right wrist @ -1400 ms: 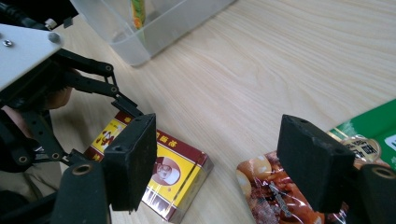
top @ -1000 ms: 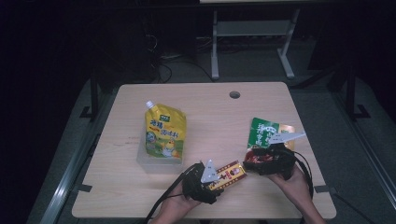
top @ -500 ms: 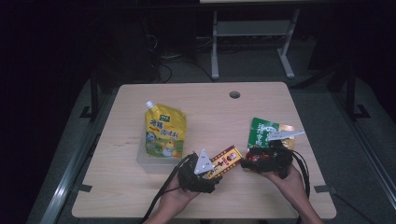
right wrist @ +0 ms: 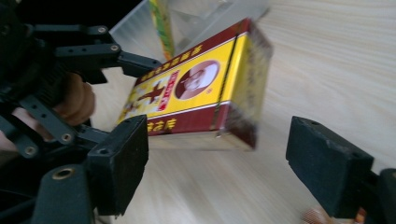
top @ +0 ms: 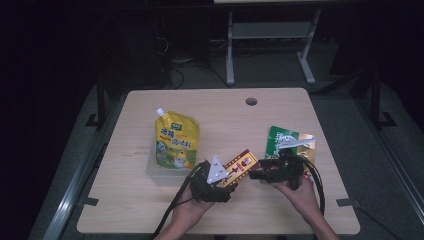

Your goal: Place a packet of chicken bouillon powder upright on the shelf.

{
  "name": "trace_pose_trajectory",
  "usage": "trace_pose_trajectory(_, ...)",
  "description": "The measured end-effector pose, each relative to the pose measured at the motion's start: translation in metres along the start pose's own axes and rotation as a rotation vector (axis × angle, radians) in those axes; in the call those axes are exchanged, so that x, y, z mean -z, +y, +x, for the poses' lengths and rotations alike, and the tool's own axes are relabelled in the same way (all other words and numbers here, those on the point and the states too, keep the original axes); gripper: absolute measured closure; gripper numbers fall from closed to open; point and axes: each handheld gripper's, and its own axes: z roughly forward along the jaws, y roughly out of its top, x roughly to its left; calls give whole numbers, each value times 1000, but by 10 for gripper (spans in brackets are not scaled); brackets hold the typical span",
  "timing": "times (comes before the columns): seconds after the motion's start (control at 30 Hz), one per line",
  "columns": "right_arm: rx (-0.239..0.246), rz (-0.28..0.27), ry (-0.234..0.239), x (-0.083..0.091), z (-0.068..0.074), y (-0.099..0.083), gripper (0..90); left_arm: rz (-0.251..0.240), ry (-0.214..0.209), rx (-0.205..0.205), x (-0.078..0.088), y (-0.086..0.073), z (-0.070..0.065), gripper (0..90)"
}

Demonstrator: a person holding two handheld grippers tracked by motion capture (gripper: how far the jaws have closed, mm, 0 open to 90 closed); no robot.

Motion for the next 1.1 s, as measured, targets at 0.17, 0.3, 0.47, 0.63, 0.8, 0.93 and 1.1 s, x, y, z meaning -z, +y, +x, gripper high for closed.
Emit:
trace_pose_trajectory(0.17, -31, -16, 53, -7, 1, 1, 267, -18, 19, 15, -1, 3, -2, 322)
trace_pose_trajectory(0.3, -65, -32, 66, -10, 3, 3, 326, -17, 35, 11, -3, 3, -4, 321)
trace_pose_trajectory(0.47, -140, -46, 72, -10, -1, 5, 426, -6, 53, 10, -4, 2, -6, 320)
trace_pose_trajectory(0.63, -182, -61, 89, -7, -1, 6, 524, -1, 54, 22, -8, -2, -7, 319)
trace_pose_trajectory(0.8, -185, -66, 119, -6, 2, 8, 614, 10, 53, 32, -10, -7, -8, 318)
trace_pose_trajectory(0.93, -179, -54, 122, -7, 4, 9, 635, 15, 54, 27, -11, -10, -8, 316)
trace_pose_trajectory(1.1, -116, -44, 114, -8, 11, 15, 659, 10, 56, 8, -8, -13, -8, 303)
